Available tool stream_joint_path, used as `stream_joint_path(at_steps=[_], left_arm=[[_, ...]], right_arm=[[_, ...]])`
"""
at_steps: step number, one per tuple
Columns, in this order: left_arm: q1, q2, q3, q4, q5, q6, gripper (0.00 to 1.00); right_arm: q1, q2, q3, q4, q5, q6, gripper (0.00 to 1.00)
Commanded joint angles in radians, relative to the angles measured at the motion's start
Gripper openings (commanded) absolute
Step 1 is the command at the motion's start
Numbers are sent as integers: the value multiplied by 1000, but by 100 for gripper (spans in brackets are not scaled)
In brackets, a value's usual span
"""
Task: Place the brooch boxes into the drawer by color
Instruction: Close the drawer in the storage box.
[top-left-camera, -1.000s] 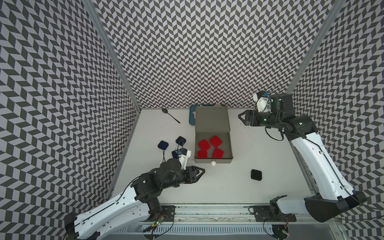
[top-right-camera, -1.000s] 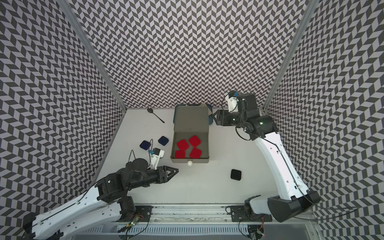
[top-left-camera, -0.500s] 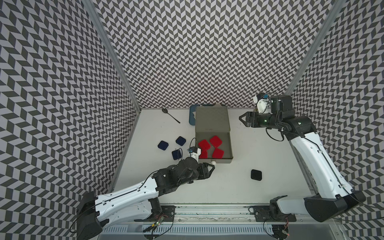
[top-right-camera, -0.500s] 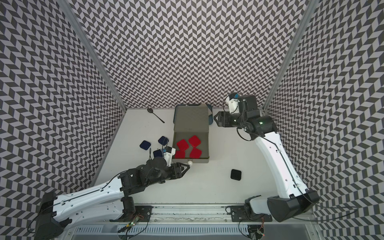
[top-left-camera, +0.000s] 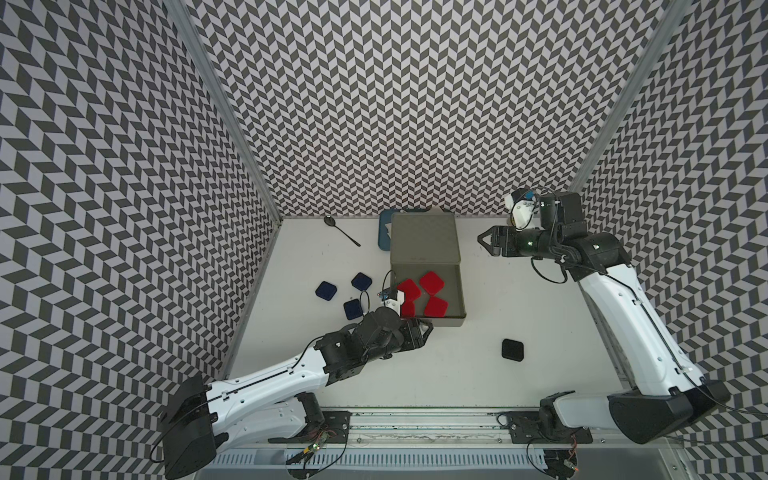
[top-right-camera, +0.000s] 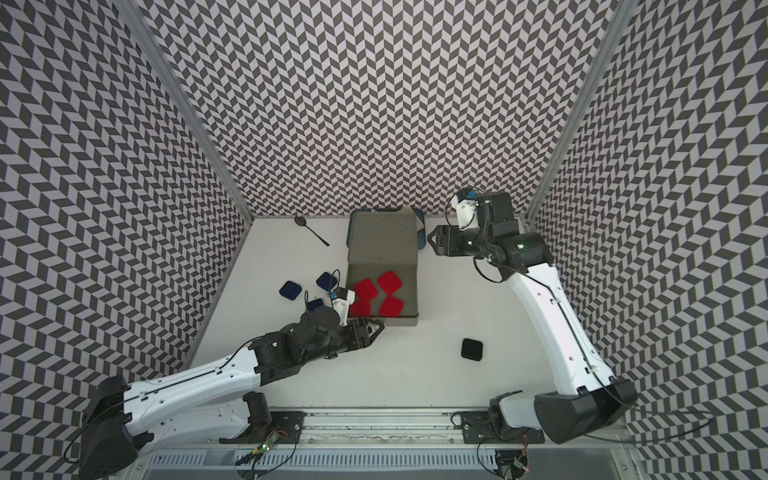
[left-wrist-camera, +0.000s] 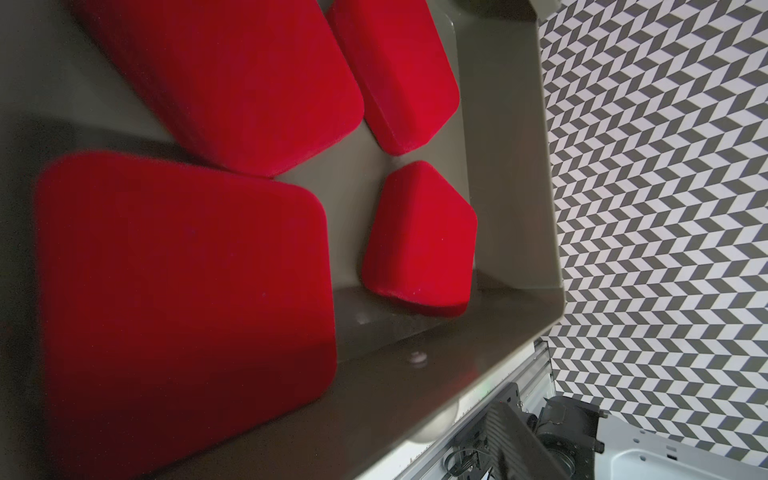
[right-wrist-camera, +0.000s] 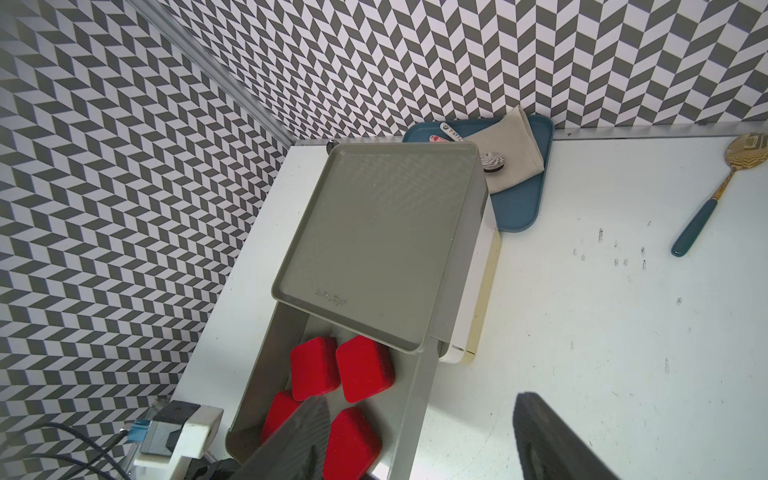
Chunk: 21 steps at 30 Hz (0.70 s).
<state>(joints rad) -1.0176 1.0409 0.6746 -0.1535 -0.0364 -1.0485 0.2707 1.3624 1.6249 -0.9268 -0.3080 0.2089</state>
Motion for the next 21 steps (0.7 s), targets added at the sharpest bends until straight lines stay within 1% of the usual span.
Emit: stream_joint_path(at_steps=[1, 6, 14, 18, 21], left_arm=[[5, 18, 18, 47, 22, 18, 58], [5, 48, 21, 66, 34, 18, 58], [5, 58, 28, 65, 21, 22, 57], [5, 70, 28, 70, 18, 23, 53], [5, 83, 29, 76, 22, 23, 52]], right_arm=[[-7, -17, -13, 49, -9, -13, 74], [-7, -18, -15, 49, -8, -17, 74], [-8, -23, -23, 49, -8, -25, 74], [-8, -24, -28, 49, -11, -26, 74], [-10, -25, -31, 48, -10, -28, 74]])
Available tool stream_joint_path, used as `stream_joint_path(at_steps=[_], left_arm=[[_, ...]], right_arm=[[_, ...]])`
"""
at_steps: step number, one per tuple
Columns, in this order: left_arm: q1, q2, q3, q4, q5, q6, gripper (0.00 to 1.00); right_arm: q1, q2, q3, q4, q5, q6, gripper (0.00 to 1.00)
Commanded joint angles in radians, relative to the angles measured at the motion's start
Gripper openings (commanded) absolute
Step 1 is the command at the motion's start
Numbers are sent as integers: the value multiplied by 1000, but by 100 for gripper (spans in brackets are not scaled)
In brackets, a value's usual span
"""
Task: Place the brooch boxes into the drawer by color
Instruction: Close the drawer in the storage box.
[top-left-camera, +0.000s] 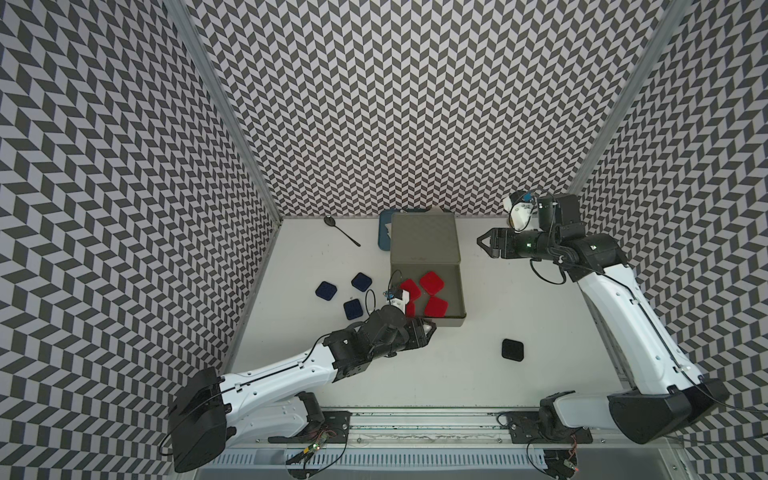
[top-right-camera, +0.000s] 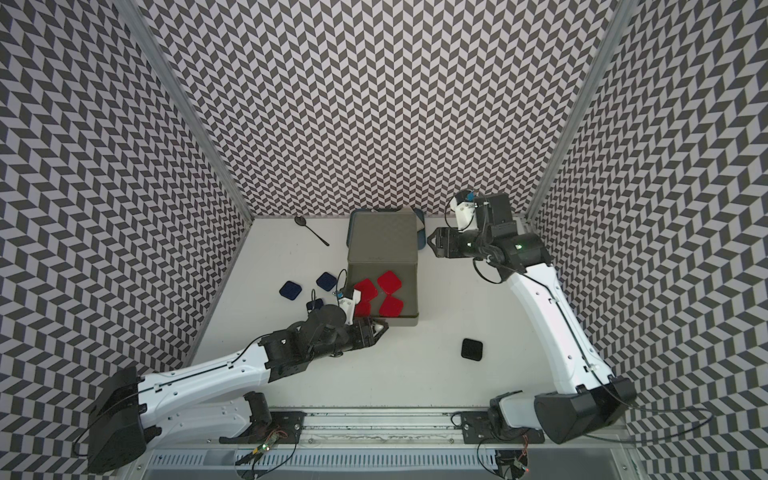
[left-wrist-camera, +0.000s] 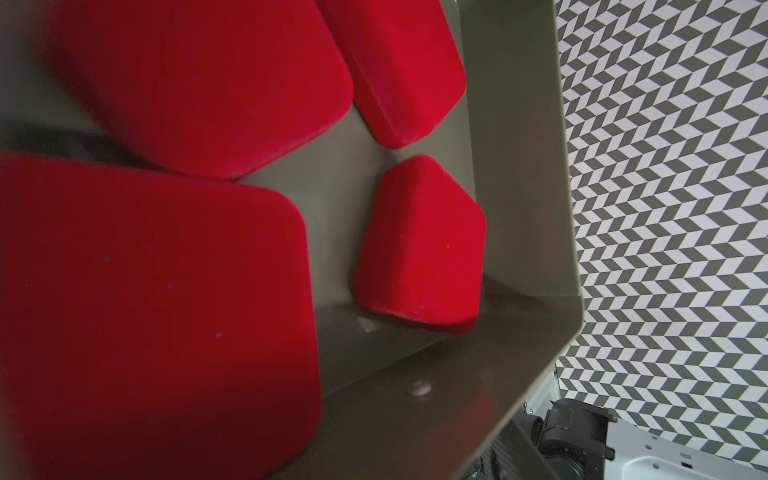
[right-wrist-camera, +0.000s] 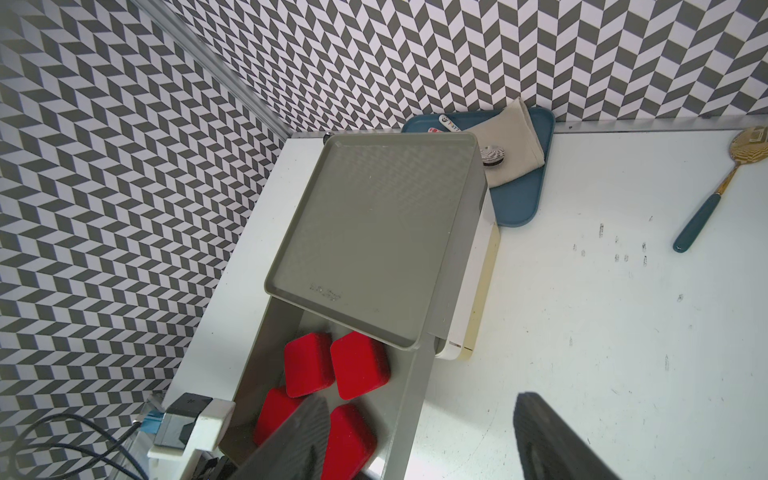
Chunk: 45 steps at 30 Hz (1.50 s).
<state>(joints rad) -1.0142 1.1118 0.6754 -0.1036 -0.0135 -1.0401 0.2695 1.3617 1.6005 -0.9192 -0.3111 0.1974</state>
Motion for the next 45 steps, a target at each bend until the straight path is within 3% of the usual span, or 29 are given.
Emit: stream_joint_path(at_steps=[1, 19, 27, 33, 45], left_arm=[[2, 14, 29, 24, 1, 13, 52], [2, 6, 29, 28, -2, 18, 28], [2, 28, 79, 31, -2, 47, 22], [1, 37, 82, 39, 10, 51, 3], [43, 52, 158, 11, 1, 110, 3]], right_arm=[[-9, -25, -8, 40, -7, -18, 74], [-9, -38, -36, 46, -18, -12, 74], [-9, -68, -87, 84, -30, 9, 74], [-9, -82, -113, 91, -31, 13, 74], [-9, -83, -119, 101, -47, 23, 74]])
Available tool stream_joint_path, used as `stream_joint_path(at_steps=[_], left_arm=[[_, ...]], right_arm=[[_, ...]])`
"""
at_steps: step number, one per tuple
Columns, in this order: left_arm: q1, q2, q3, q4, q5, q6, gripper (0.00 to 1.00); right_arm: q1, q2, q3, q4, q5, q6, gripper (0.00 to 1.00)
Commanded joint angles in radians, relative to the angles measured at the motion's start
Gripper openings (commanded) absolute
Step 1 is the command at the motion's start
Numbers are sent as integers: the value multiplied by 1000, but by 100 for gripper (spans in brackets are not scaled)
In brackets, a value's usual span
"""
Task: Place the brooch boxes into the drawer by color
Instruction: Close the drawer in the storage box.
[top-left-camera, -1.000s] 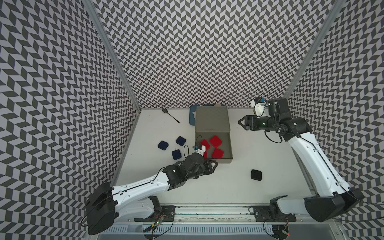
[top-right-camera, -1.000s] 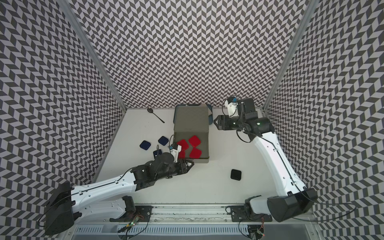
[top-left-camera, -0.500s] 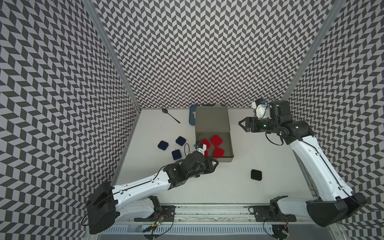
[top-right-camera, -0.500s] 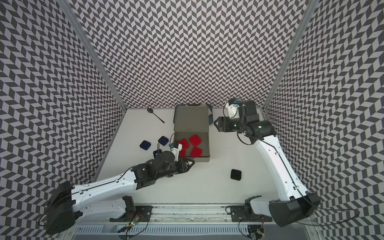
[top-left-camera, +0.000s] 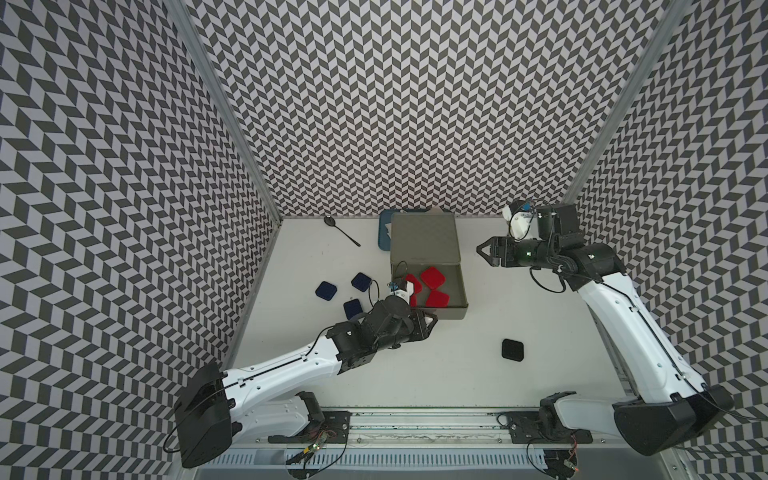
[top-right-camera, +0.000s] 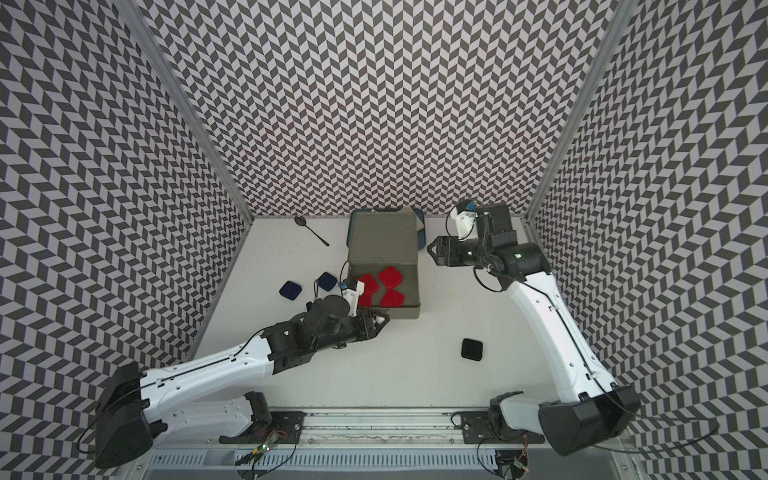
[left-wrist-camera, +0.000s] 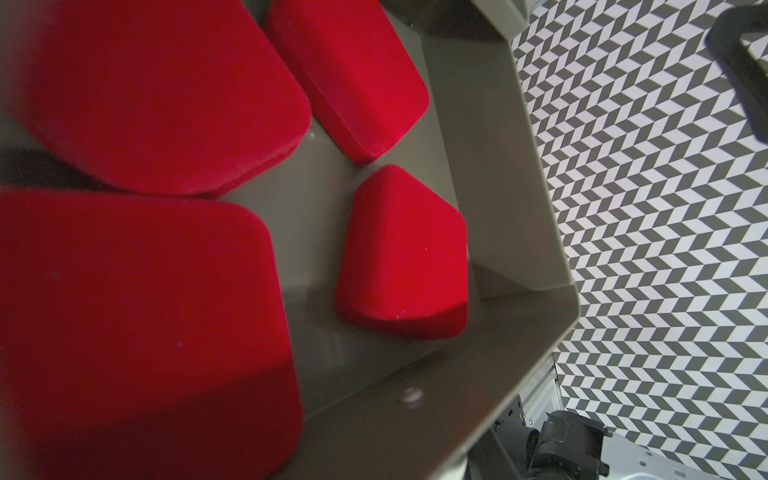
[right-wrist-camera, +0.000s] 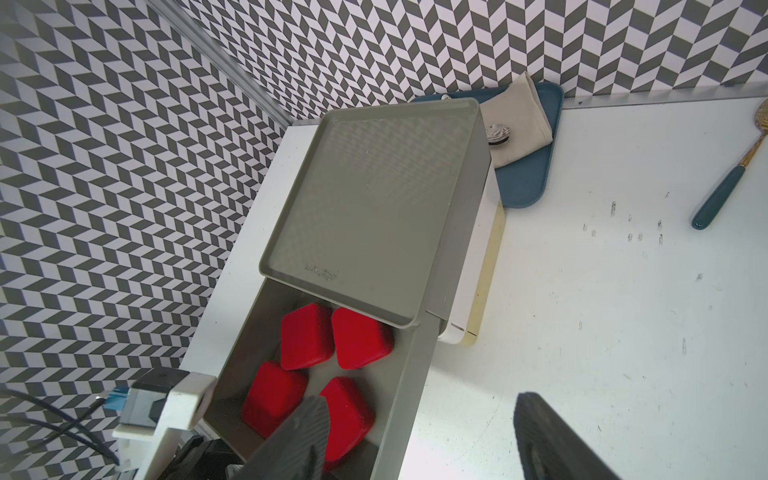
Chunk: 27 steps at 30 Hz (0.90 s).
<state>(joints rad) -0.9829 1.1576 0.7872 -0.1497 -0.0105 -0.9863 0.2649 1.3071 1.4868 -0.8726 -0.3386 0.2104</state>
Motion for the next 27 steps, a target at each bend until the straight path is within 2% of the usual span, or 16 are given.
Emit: stream_joint_path(at_steps=[1, 27], left_arm=[[16, 11, 47, 61, 3, 59, 3], [114, 101, 129, 98, 44, 120, 3]], right_arm=[[-5, -29, -2, 59, -29, 12, 74], [-4, -55, -40, 84, -38, 12, 74]])
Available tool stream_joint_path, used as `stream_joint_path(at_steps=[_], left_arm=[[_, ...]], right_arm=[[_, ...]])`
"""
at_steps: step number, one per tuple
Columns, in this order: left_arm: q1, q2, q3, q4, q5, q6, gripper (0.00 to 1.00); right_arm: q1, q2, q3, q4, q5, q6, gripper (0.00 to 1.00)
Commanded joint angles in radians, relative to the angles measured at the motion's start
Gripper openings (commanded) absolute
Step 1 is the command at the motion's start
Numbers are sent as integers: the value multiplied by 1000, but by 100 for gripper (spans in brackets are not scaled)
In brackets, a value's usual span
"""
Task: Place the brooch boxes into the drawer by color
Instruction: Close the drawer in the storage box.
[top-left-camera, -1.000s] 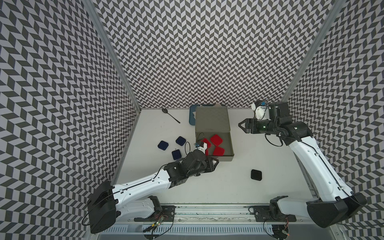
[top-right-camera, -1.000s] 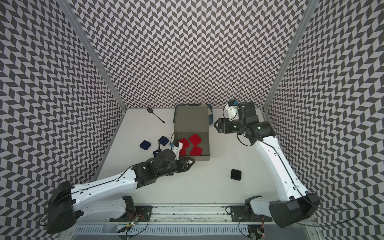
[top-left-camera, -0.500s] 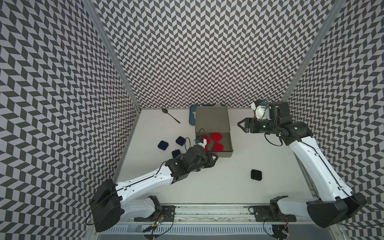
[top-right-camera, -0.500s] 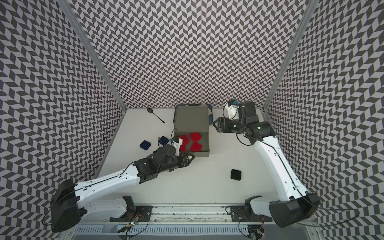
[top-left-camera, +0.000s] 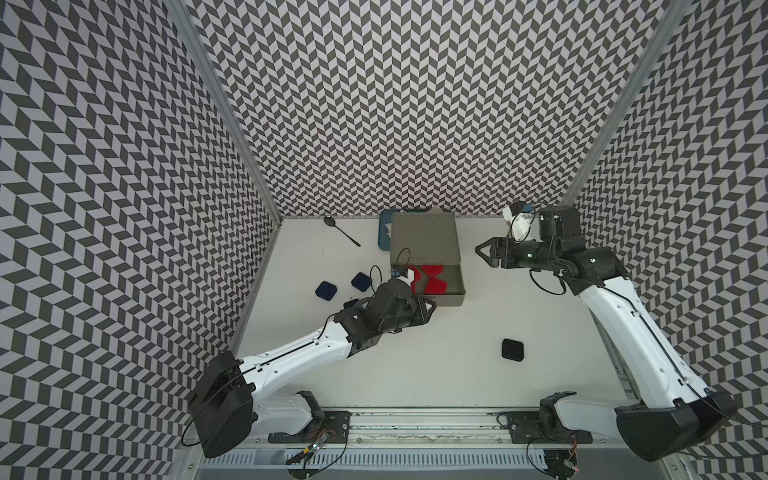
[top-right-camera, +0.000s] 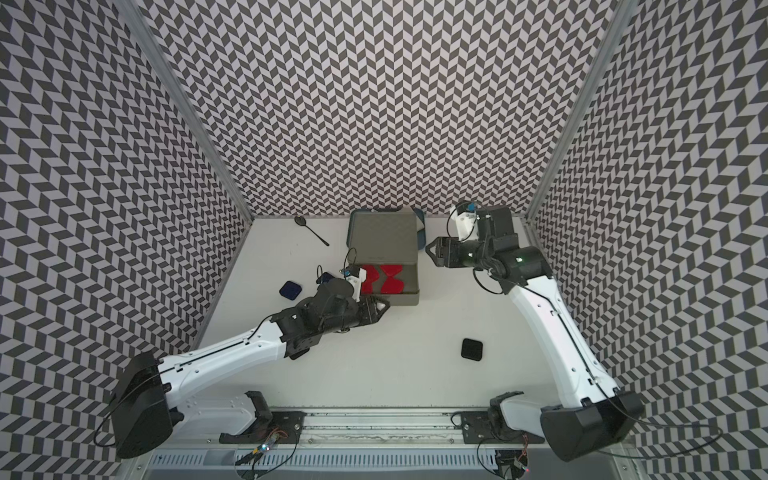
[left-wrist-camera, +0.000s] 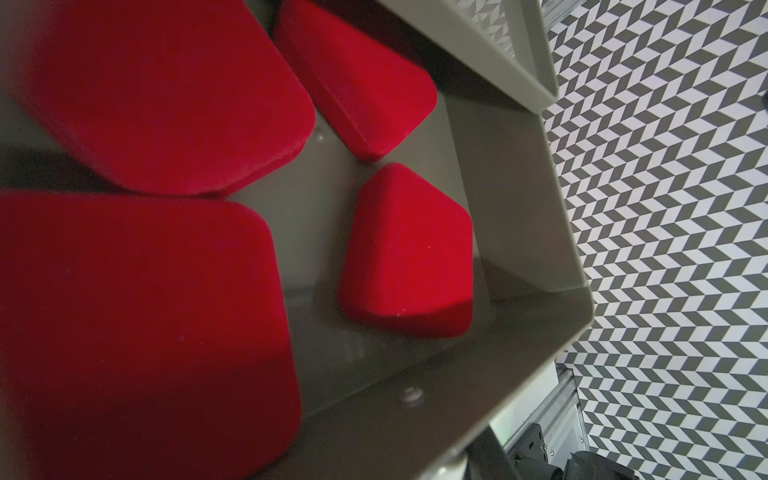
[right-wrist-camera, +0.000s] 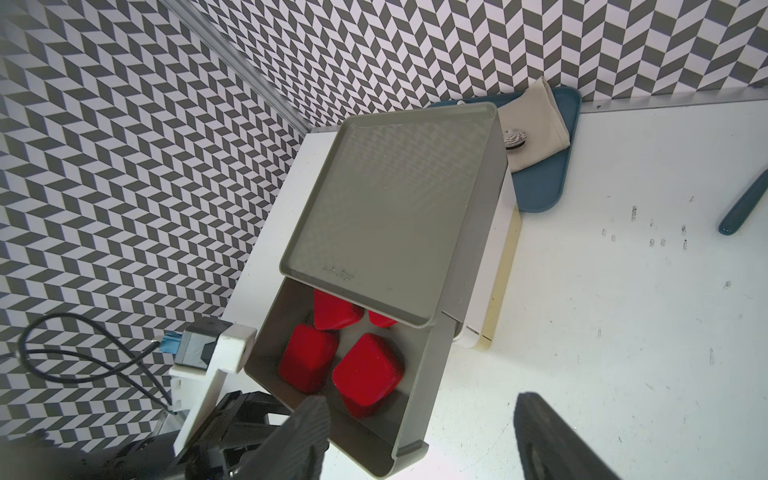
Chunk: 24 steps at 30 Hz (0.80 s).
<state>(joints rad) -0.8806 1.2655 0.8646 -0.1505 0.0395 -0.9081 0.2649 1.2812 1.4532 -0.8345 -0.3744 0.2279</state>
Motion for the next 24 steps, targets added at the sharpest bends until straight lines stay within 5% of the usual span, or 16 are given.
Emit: stream_joint_path(at_steps=[1, 24], left_arm=[[15, -8, 51, 104, -5, 40, 3], [108, 134, 165, 148, 29, 90, 3]], right_arm=[[-4, -30, -8, 46, 0, -7, 74], [-5, -33, -36, 46, 20, -35, 75]])
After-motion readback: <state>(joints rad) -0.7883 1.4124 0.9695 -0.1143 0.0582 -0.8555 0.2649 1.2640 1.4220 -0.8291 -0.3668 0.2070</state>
